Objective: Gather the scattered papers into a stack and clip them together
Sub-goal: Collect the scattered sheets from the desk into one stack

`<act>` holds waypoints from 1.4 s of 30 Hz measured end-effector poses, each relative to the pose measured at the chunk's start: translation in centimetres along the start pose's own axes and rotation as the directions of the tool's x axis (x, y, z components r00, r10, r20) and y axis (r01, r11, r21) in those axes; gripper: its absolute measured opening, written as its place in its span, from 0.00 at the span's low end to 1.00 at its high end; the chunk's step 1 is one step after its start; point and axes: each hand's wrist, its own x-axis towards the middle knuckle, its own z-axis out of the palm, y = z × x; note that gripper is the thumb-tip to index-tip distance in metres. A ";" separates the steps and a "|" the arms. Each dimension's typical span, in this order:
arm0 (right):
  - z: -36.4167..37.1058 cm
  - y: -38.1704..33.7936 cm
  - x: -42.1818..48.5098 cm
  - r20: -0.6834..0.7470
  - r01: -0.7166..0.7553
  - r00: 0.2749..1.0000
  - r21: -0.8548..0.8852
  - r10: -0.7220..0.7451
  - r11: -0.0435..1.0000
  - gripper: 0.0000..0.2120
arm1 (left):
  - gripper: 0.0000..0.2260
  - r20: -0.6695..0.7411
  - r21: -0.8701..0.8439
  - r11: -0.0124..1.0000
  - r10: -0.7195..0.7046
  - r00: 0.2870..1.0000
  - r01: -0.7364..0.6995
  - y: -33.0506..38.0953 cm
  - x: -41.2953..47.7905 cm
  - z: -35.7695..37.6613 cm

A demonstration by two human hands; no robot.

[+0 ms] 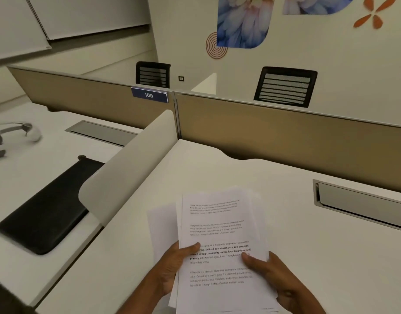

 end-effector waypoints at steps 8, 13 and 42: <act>4.3 -1.0 1.0 0.080 -0.024 0.996 -0.048 0.028 0.999 0.16 | 0.26 -0.021 -0.107 0.994 -0.009 1.000 0.007 -0.1 -0.7 -5.0; 4.8 1.7 4.5 -0.471 -0.051 0.865 -0.423 -0.171 0.905 0.21 | 0.25 -0.092 -0.194 0.974 0.101 0.991 -0.117 1.5 -1.0 -8.5; 8.6 4.8 7.6 -0.392 -0.044 0.875 -0.646 -0.283 0.762 0.10 | 0.20 -0.192 -0.327 0.935 0.076 0.978 -0.137 2.9 -1.9 -12.9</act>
